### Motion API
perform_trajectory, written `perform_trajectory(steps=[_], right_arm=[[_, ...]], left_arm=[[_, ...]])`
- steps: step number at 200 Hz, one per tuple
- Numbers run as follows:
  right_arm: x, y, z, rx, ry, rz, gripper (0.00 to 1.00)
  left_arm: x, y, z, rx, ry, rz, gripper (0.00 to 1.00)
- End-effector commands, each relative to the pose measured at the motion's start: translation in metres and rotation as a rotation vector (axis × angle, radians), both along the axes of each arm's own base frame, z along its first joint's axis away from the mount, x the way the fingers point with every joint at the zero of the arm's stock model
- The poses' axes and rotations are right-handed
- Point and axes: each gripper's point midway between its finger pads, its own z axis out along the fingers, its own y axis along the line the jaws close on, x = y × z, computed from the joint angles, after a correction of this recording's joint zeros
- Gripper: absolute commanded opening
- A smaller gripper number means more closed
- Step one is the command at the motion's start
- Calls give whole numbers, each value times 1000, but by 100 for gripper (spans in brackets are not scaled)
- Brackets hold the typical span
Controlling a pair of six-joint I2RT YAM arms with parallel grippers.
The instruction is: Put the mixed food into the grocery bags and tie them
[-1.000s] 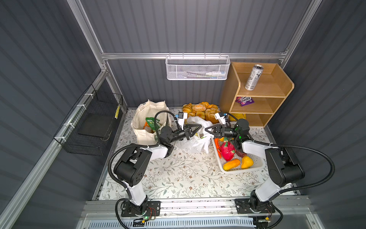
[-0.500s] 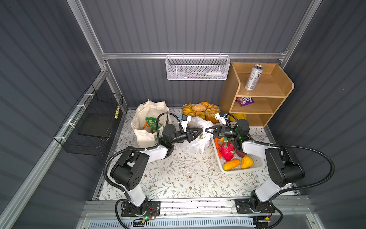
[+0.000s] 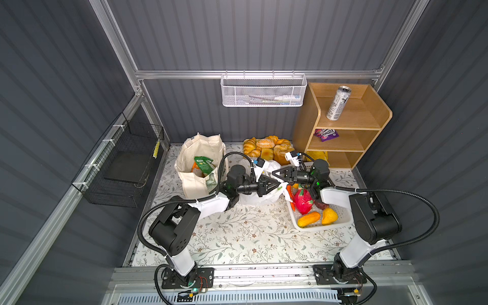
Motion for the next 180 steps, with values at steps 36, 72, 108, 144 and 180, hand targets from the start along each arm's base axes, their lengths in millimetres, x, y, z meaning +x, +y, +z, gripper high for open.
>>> perform_trajectory(steps=[36, 72, 108, 144, 180], right_arm=[[5, 4, 5, 4, -21, 2, 0], [1, 3, 8, 8, -40, 22, 0], [-4, 2, 12, 13, -67, 49, 0], [-3, 2, 16, 16, -77, 47, 0], [-6, 2, 29, 22, -105, 55, 0]], left_arm=[[-4, 25, 19, 5, -95, 47, 51], [30, 91, 46, -103, -105, 285, 55], [32, 87, 54, -89, -119, 247, 55], [33, 73, 50, -151, -81, 179, 52], [34, 51, 31, -146, -41, 144, 52]])
